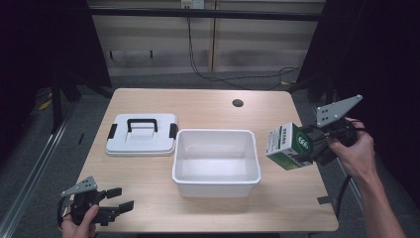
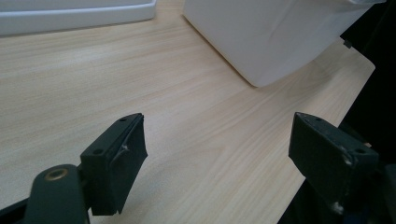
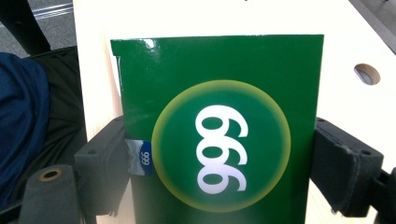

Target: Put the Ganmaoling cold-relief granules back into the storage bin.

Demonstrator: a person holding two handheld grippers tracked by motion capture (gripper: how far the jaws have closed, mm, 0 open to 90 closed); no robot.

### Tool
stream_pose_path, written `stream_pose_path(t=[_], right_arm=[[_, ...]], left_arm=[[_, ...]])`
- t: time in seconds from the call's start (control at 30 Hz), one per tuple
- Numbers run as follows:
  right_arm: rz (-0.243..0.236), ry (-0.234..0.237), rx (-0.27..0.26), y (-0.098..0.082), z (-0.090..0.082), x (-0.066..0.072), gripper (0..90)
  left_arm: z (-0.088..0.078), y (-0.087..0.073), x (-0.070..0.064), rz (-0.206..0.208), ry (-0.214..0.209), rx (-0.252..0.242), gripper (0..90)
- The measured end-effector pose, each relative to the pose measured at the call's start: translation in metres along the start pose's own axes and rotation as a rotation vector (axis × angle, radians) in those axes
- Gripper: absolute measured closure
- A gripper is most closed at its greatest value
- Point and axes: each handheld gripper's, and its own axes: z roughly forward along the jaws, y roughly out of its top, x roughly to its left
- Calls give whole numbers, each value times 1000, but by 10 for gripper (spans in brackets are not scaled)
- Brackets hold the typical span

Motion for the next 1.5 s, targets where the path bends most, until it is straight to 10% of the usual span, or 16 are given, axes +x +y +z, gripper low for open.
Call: stream_pose_path(t=[0.6,1.5], right_arm=[[-52,31,-22,43,11,-1,160],[-128,79,83,108,54,1,160]], left_arm=[[0,0,0,-2,-3,-3,189],[0,0,0,3,-6,-1,189]])
